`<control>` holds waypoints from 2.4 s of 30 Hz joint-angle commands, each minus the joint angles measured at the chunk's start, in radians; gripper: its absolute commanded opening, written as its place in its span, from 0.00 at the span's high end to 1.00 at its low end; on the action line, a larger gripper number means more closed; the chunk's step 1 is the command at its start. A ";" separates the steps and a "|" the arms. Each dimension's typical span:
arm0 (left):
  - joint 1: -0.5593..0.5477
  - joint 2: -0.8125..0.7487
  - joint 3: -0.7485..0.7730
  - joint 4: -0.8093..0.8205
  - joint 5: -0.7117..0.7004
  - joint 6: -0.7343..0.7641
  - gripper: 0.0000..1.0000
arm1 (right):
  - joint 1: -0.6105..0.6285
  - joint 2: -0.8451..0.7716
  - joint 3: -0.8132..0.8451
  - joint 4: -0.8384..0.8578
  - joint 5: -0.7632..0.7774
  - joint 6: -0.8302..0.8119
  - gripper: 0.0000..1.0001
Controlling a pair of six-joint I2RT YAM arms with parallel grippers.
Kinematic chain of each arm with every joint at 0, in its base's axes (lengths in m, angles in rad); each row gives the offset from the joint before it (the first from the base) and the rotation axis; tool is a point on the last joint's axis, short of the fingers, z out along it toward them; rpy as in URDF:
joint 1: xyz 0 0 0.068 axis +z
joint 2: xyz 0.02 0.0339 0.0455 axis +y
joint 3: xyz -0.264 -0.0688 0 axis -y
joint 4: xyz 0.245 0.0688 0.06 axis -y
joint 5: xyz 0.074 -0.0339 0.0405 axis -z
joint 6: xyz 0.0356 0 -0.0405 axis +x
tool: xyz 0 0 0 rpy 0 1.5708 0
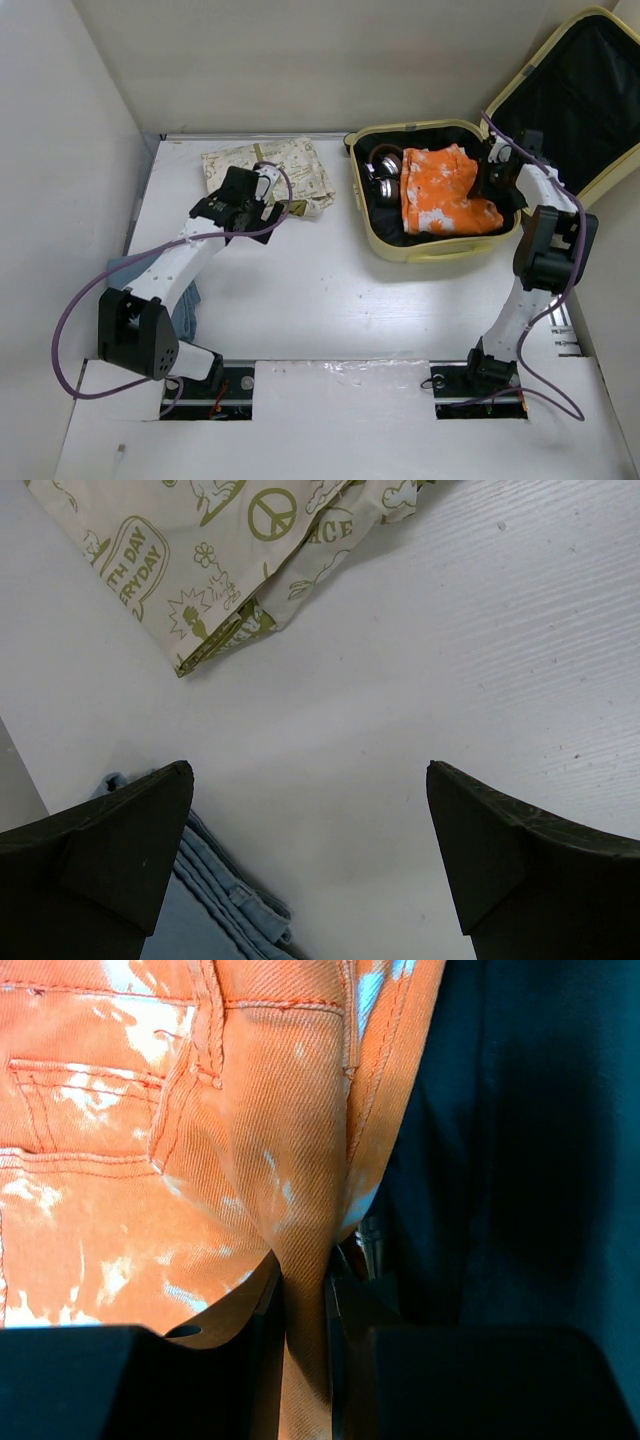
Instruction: Pack the luggage
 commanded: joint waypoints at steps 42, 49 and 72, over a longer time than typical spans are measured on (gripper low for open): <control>0.463 0.875 0.692 0.012 0.592 -0.275 0.00 | 0.502 -0.320 0.125 -0.128 0.447 -0.009 0.00; 0.463 0.999 0.775 -0.051 0.665 -0.252 0.20 | 0.521 -0.283 0.205 -0.177 0.476 -0.009 0.00; 0.330 0.231 -0.074 -0.150 0.288 0.785 1.00 | 0.902 -0.510 -0.060 -0.145 0.217 -0.098 0.00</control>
